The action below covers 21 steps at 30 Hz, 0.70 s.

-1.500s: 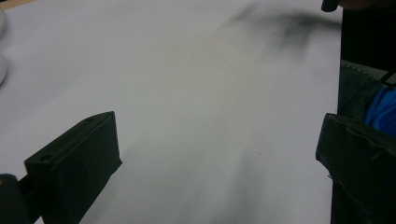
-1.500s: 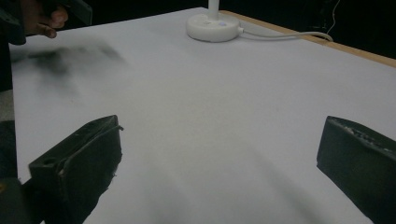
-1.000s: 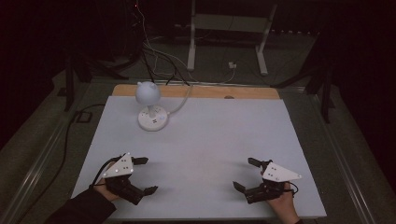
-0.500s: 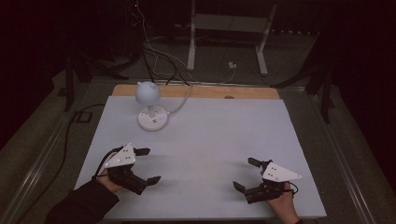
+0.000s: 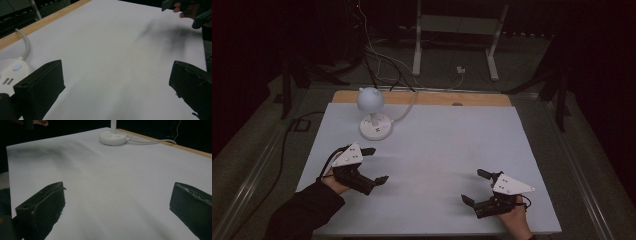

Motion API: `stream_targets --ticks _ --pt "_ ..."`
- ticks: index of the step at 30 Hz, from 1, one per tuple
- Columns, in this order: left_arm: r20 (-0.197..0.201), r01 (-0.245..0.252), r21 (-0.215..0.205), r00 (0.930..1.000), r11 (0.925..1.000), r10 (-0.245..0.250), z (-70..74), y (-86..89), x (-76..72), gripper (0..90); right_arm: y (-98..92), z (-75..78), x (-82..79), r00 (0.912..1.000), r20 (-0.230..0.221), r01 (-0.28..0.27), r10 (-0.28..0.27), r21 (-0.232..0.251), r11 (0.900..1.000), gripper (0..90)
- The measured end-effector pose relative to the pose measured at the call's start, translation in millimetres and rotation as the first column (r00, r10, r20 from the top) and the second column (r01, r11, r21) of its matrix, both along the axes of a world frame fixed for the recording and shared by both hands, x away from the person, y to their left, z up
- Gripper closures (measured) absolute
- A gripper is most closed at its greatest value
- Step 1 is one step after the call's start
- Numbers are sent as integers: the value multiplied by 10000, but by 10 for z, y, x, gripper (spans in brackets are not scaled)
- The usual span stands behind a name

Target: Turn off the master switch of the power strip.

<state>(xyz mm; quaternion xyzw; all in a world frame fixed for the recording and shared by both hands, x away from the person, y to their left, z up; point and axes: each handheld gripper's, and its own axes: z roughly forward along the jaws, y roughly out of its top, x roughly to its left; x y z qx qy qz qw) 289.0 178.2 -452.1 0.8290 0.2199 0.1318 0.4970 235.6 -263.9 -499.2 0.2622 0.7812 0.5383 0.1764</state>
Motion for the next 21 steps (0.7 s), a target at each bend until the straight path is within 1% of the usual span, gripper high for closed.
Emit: stream_targets --ticks 3,6,8,10,12,13,14,16,18,19,20,21 --pt "-10 -107 5 9999 9999 107 8 -17 60 3 -2 3 -3 10000 14 -5 4 23 10000 0" --pt "-41 -306 -76 9995 9995 305 13 -26 120 3 -9 21 -13 9998 145 139 -140 92 9999 0" --pt "-14 -454 -46 9990 9990 454 17 -29 166 3 -17 28 -16 9995 234 232 -235 147 9996 0" --pt "2 -555 -92 9985 9984 555 18 -37 210 3 -20 30 -17 9994 229 264 -267 157 9995 0" --pt "-126 -662 -140 9977 9977 660 16 -49 263 3 -26 27 -12 9993 216 297 -300 166 9994 0" --pt "-62 -735 -110 9973 9972 735 14 -54 287 3 -26 24 -10 9992 216 323 -326 135 9994 0" --pt "-42 -810 -158 9967 9966 809 11 -61 311 3 -27 24 -9 9992 217 329 -332 133 9994 0" --pt "-127 -899 -276 9959 9956 896 12 -72 359 3 -28 23 -8 9992 216 334 -337 129 9994 0" --pt "-44 -1035 -248 9946 9943 1035 10 -89 398 3 -30 21 -7 9992 203 351 -354 143 9993 0" --pt "-19 -1103 -169 9939 9938 1103 4 -100 418 4 -32 21 -6 9991 193 366 -369 162 9992 0" --pt "35 -1179 -163 9930 9929 1180 -3 -111 435 4 -33 21 -5 9991 189 383 -386 174 9991 0" --pt "28 -1206 -241 9927 9924 1207 -8 -117 451 11 -35 21 -4 9990 191 392 -396 180 9991 0"
